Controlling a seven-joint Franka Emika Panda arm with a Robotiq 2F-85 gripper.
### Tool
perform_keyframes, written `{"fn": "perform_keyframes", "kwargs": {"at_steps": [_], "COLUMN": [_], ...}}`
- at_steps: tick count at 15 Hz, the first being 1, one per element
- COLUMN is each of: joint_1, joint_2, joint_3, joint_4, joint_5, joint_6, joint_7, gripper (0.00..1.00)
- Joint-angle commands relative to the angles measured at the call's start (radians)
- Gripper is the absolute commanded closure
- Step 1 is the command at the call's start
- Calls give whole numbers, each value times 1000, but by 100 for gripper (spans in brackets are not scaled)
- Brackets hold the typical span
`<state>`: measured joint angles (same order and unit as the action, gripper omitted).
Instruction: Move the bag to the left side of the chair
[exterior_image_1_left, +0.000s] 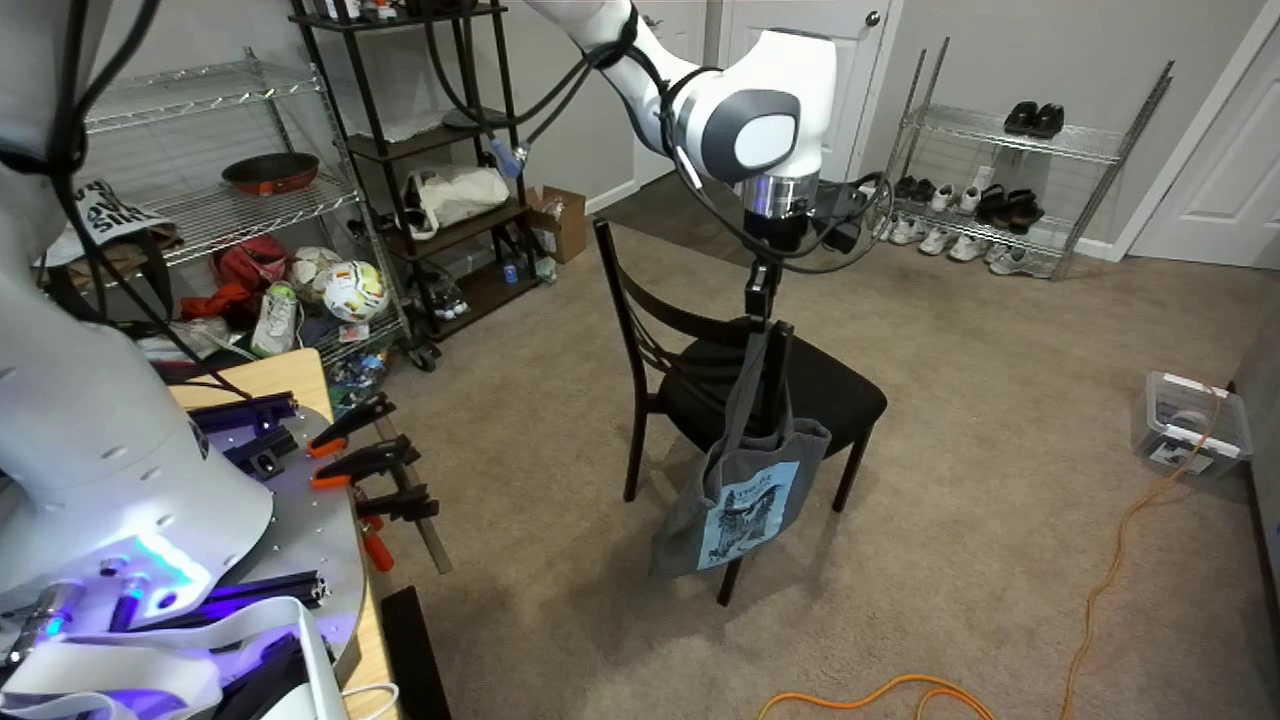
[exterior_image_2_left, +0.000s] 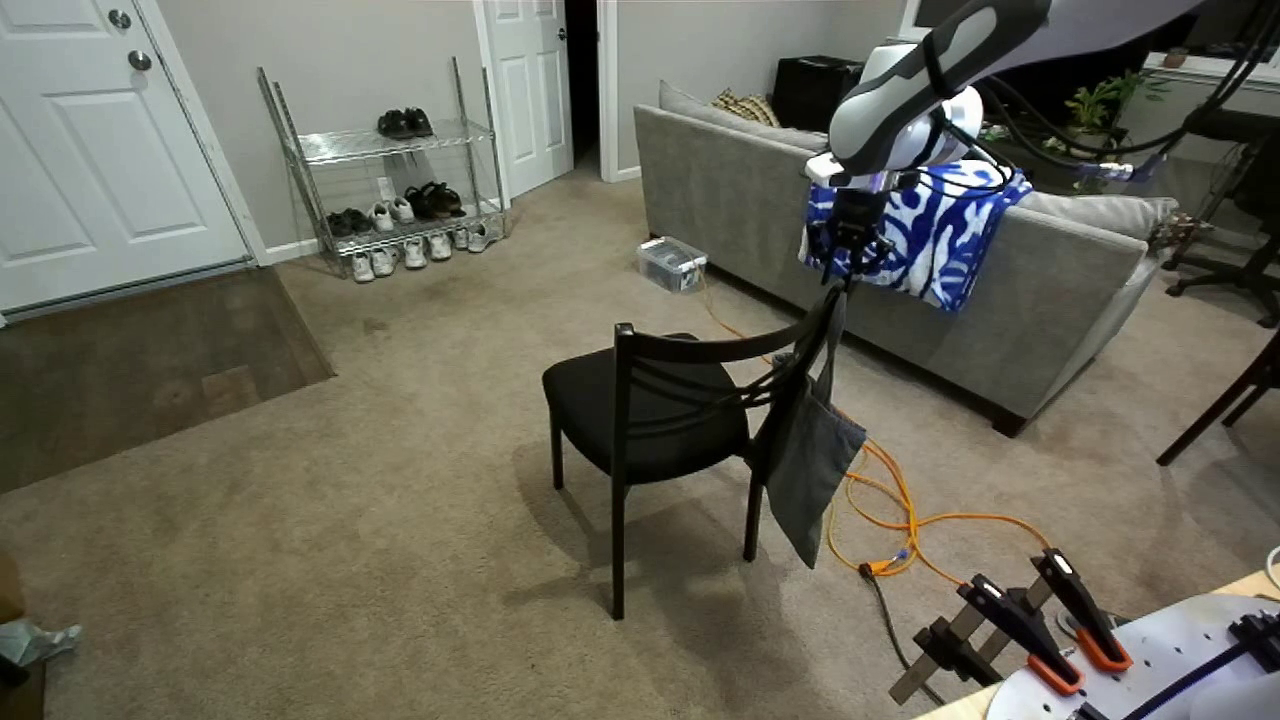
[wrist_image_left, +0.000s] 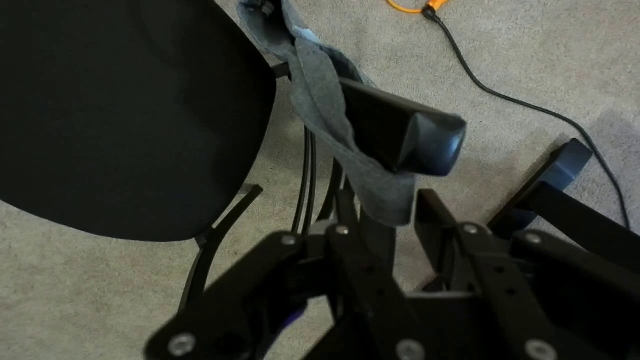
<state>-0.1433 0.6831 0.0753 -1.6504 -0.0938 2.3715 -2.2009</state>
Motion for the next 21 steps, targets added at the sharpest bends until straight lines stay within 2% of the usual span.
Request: {"fn": "perform_keyframes", "kwargs": {"at_steps": [1, 2, 4, 6, 12, 21], "joint_1": [-5, -5, -6, -8, -24, -12], "joint_2": [-22, -22, -25, -47, -189, -287], "joint_3": [2, 2, 1, 4, 32, 25], "joint_4": [-34, -35, -39, -63, -213, -293], "joint_5": [-5, -5, -4, 4, 42, 66], "joint_6": [15, 15, 16, 37, 121, 167], "joint_7": [-11, -11, -11, -2, -12, 9], "gripper": [92, 98, 100, 97, 98, 98]}}
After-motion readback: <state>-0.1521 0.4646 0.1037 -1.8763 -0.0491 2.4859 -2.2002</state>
